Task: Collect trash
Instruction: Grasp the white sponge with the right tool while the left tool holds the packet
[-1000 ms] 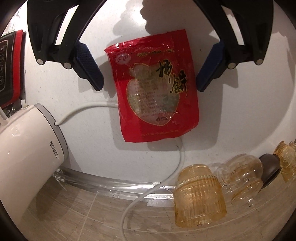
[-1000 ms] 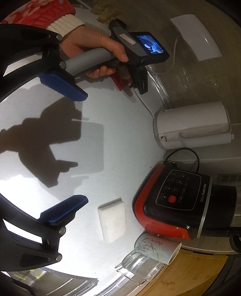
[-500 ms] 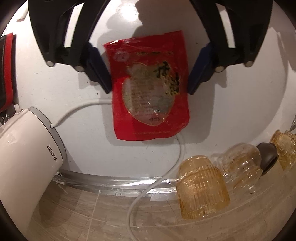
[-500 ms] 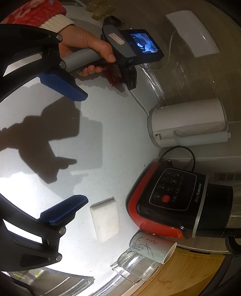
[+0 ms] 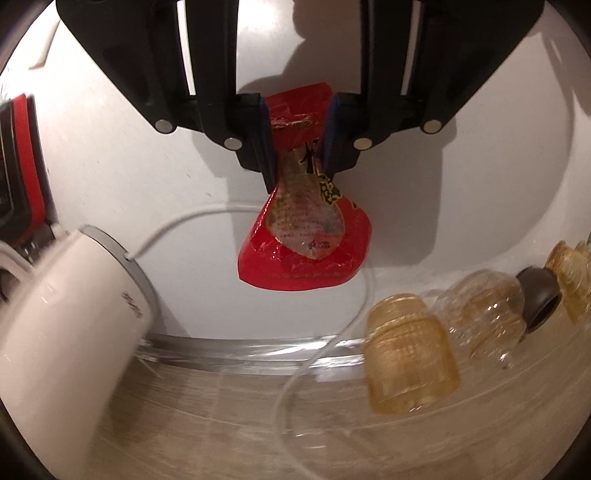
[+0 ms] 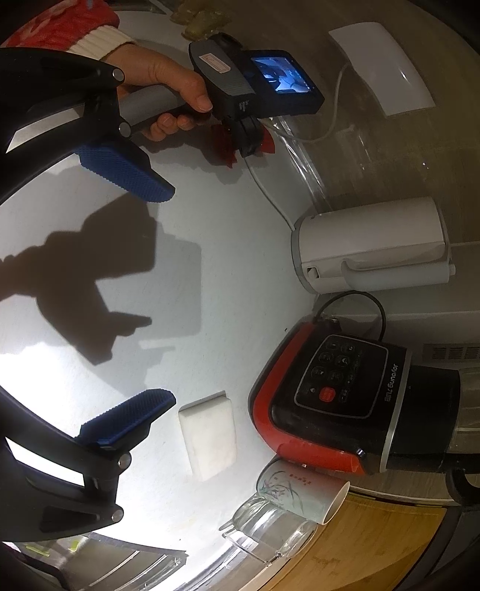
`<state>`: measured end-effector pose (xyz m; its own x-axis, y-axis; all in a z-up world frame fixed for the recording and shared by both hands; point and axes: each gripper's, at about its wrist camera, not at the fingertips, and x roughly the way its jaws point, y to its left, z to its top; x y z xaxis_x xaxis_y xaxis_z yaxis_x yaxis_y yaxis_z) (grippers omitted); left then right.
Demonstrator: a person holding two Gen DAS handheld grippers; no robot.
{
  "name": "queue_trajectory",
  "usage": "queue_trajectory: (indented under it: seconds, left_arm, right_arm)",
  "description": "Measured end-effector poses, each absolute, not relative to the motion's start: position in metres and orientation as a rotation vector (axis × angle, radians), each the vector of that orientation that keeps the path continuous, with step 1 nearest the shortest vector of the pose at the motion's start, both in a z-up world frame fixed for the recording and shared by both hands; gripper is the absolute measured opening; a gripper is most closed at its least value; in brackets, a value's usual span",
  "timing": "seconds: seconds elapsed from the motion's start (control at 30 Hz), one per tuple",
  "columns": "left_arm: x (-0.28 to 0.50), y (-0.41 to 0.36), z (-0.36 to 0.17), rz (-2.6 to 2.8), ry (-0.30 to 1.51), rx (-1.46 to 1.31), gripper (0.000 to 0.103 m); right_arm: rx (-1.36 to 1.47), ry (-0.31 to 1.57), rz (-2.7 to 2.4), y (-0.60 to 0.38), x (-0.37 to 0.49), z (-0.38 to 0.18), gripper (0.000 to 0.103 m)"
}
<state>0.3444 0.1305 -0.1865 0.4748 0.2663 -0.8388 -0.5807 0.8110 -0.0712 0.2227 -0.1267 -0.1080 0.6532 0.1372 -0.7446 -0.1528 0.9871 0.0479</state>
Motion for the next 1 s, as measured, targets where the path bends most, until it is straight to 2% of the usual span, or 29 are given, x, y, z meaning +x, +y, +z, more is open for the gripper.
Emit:
queue_trajectory:
  seconds: [0.5, 0.77, 1.0]
  left_arm:
    - [0.308, 0.010, -0.145, -0.052, 0.839, -0.146, 0.022]
    - [0.303, -0.033, -0.140, -0.281, 0.809, 0.001, 0.022]
    - [0.300, -0.039, -0.139, -0.397, 0.792, 0.123, 0.023]
  right_arm:
    - [0.048, 0.832, -0.082, -0.191, 0.228, -0.112, 0.101]
    - [0.326, 0.854, -0.362, -0.247, 0.248, -0.134, 0.101]
    - [0.446, 0.811, -0.529, -0.240, 0.276, -0.148, 0.100]
